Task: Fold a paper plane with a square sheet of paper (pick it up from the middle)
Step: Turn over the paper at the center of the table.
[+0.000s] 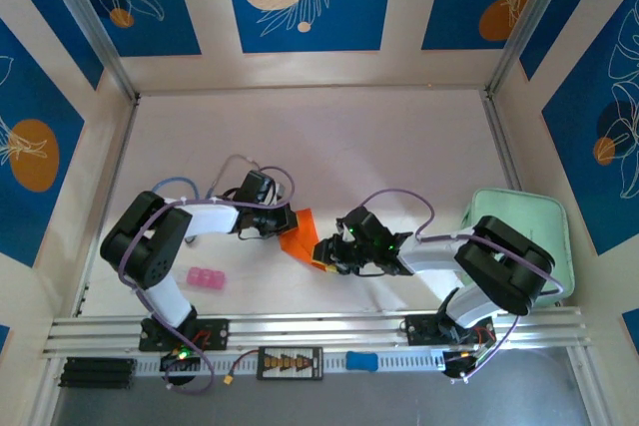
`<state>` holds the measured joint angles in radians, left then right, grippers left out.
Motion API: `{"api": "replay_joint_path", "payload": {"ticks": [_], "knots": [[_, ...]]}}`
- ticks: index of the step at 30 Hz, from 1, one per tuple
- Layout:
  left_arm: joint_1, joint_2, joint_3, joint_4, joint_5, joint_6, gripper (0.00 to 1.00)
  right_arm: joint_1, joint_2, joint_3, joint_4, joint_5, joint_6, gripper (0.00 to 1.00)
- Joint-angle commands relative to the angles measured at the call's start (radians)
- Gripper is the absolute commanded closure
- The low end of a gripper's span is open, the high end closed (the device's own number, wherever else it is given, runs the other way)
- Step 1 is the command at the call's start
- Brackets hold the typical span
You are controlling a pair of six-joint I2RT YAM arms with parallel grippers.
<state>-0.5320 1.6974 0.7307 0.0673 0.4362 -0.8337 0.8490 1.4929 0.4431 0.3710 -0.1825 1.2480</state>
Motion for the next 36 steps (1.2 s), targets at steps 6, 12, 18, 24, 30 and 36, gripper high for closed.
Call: {"api": "replay_joint_path", "payload": {"ticks": [6, 12, 18, 24, 30, 36], "knots": [[0.007, 0.013, -0.025, -0.066, -0.011, -0.007, 0.97, -0.011, 0.087, 0.016, 0.107, -0.011, -0.035, 0.7], [0.021, 0.018, -0.014, -0.07, -0.014, 0.011, 0.97, -0.021, 0.089, 0.014, 0.065, -0.016, -0.035, 0.87], [0.048, 0.021, -0.013, -0.049, 0.006, 0.017, 0.96, -0.027, 0.093, 0.017, 0.049, -0.036, -0.033, 0.93], [0.075, 0.03, -0.011, -0.039, 0.004, 0.038, 0.96, -0.028, 0.104, 0.019, 0.049, -0.046, -0.027, 0.97], [0.111, 0.066, -0.011, -0.025, 0.008, 0.076, 0.97, -0.031, 0.104, 0.015, 0.043, -0.054, -0.024, 1.0], [0.169, 0.082, -0.01, -0.019, 0.045, 0.123, 0.96, -0.034, 0.099, 0.011, 0.041, -0.055, -0.022, 1.0]]}}
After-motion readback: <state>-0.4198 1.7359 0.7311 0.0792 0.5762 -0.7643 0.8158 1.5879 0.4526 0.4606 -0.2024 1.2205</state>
